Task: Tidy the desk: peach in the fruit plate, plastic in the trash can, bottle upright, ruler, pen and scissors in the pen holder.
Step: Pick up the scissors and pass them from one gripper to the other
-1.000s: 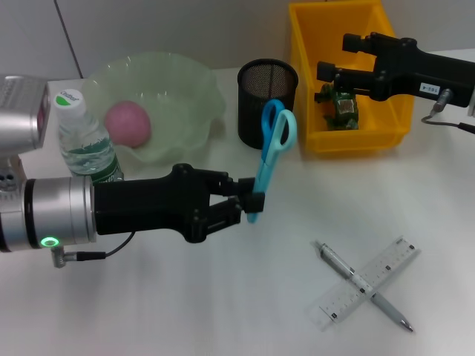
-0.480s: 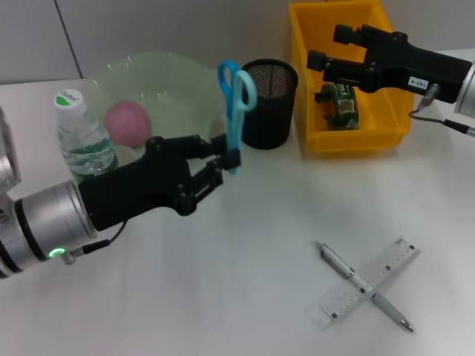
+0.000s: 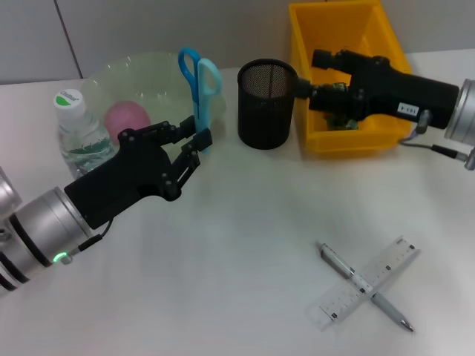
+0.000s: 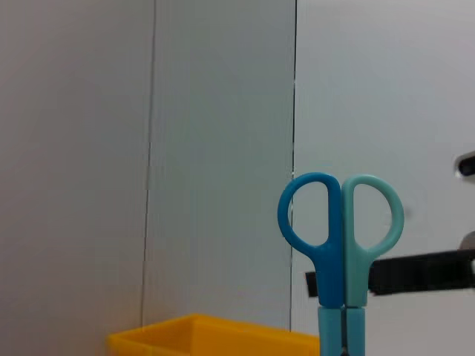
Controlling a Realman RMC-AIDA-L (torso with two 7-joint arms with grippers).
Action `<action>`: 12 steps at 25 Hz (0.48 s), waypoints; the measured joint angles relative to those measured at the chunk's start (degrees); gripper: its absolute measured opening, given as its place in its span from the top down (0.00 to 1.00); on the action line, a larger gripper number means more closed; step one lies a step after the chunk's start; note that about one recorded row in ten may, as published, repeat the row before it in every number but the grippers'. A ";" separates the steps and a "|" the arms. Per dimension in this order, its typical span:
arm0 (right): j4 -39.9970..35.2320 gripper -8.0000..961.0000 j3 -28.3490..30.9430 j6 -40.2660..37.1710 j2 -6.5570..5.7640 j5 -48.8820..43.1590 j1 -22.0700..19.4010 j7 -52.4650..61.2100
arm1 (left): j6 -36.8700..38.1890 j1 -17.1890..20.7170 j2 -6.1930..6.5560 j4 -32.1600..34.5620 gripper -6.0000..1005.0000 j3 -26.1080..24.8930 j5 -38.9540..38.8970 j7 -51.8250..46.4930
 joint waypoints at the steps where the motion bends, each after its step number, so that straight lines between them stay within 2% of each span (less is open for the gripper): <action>1: 0.08 0.15 -0.06 -0.85 -0.02 -0.18 -0.12 -0.01 | -0.14 -0.46 0.00 -0.93 0.79 -0.08 -0.05 0.80; 3: 0.10 0.15 -0.10 -2.45 -0.03 -0.39 -0.37 -0.01 | -0.77 -1.56 0.00 -3.23 0.79 -0.43 -0.08 3.22; 12: 0.32 0.15 -2.23 -4.82 0.01 -1.46 -0.63 -0.28 | -2.29 -1.73 0.01 -4.87 0.79 -1.91 -0.13 5.58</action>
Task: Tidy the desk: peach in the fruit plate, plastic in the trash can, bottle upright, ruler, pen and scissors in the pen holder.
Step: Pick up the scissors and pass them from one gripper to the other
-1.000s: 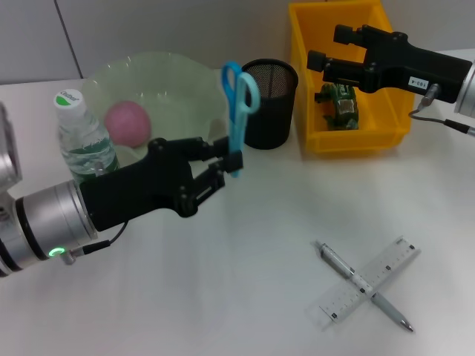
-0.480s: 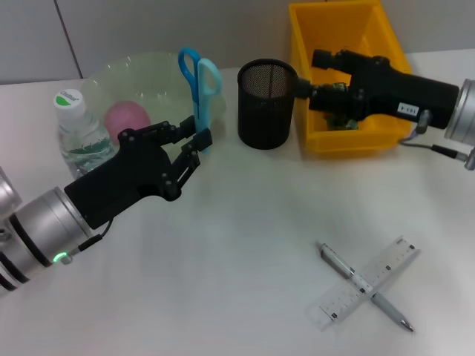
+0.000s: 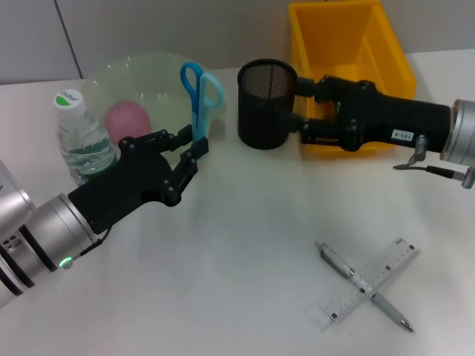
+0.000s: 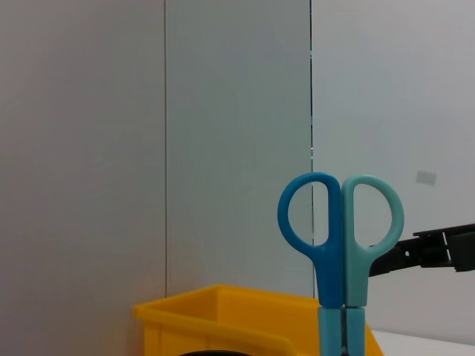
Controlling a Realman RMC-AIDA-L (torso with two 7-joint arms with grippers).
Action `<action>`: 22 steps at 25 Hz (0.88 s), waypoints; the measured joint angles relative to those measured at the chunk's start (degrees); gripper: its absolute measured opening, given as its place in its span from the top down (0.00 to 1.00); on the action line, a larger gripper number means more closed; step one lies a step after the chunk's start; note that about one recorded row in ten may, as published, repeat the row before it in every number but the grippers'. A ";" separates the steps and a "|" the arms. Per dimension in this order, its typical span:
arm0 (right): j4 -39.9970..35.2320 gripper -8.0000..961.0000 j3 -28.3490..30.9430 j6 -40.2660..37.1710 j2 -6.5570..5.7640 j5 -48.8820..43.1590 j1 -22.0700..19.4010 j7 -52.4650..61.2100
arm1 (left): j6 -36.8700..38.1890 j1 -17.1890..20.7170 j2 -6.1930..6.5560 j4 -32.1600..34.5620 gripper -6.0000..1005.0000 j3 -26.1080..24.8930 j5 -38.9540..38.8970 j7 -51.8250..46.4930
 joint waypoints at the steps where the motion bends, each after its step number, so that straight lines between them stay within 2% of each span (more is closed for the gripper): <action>1: 0.01 0.15 -0.26 -0.03 0.00 -0.02 -0.01 -0.04 | -0.09 0.05 0.00 0.02 0.79 0.01 -0.02 0.00; 15: 0.45 0.15 -0.89 -0.59 0.01 -0.08 -0.92 -1.26 | -0.15 0.56 0.00 0.48 0.79 -0.86 -0.06 -0.10; 22: 2.17 0.15 -1.99 -0.78 0.84 0.54 -0.83 -4.97 | -2.85 -0.46 0.00 -0.40 0.79 -4.54 -0.06 -0.23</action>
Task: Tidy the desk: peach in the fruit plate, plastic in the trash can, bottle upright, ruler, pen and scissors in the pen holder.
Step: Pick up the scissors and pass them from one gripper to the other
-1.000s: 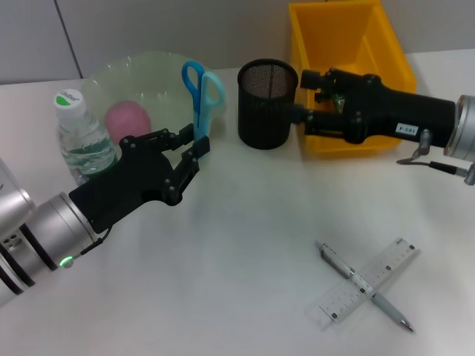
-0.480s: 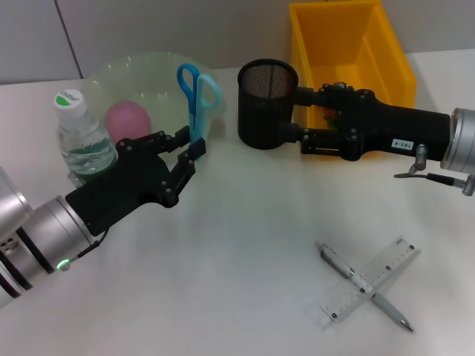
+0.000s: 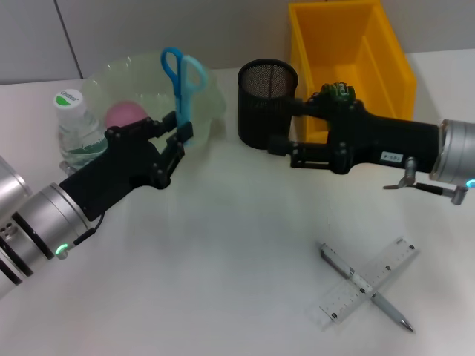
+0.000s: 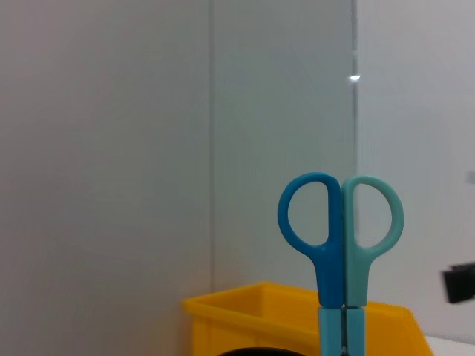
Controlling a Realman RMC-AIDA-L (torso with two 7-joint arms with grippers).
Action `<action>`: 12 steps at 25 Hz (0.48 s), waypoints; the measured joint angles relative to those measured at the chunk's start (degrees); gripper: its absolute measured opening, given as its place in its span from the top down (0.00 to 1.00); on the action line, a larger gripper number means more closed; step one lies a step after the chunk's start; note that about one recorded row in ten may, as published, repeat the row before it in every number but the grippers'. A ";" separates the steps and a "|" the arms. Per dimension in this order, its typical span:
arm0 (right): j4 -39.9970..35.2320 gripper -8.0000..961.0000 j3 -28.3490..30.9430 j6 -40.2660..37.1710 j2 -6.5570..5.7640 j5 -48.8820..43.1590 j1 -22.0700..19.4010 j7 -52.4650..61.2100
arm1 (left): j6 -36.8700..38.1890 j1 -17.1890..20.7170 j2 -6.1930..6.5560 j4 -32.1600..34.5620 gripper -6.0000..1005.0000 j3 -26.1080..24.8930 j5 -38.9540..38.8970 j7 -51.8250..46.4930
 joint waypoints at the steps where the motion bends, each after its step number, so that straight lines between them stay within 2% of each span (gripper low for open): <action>1: 0.93 0.15 -0.16 -0.01 0.02 0.43 0.18 -0.88 | -0.17 -0.06 0.00 -0.12 0.79 -0.65 0.00 -0.01; 12: 12.03 0.15 -0.13 1.81 0.35 9.10 3.15 -12.76 | -1.00 -0.68 0.00 -0.37 0.79 -2.08 0.36 0.24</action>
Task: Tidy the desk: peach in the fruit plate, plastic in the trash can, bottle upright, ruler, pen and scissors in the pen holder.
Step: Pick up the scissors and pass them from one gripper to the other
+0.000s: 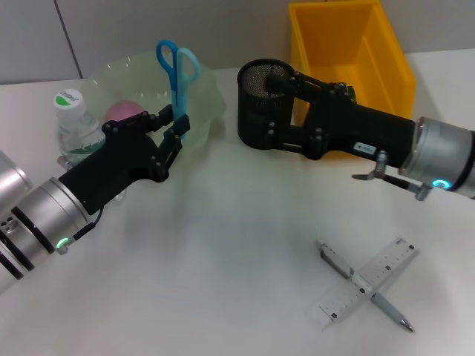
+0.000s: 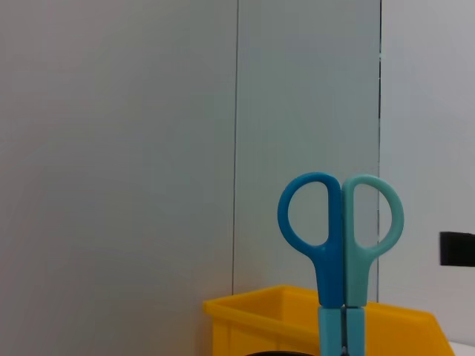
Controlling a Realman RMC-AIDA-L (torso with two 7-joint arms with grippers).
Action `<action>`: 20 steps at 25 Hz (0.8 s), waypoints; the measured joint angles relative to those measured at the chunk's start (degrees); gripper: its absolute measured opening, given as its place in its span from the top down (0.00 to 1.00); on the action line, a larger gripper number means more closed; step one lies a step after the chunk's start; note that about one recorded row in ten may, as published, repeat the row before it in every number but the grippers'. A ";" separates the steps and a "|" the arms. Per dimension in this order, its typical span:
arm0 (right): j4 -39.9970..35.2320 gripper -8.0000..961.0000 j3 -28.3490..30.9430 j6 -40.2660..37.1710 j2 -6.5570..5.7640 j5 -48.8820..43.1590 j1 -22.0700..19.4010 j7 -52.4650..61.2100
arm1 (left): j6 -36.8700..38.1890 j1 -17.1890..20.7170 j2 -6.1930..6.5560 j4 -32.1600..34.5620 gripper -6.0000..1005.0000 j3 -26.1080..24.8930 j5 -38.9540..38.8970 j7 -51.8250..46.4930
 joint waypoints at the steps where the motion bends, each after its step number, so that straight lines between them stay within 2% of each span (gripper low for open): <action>1: 0.79 0.15 0.10 0.46 0.04 0.26 0.48 -0.54 | -0.04 -0.04 0.00 -0.01 0.79 0.00 -0.03 0.00; 14: 14.13 0.15 0.60 7.47 0.38 6.52 7.68 -8.24 | -0.19 -0.36 0.00 -0.64 0.79 -2.50 -0.29 0.44; 20: 19.71 0.15 0.94 9.56 0.39 10.66 10.30 -14.16 | -0.03 -1.62 0.00 -3.50 0.79 -4.98 0.12 4.07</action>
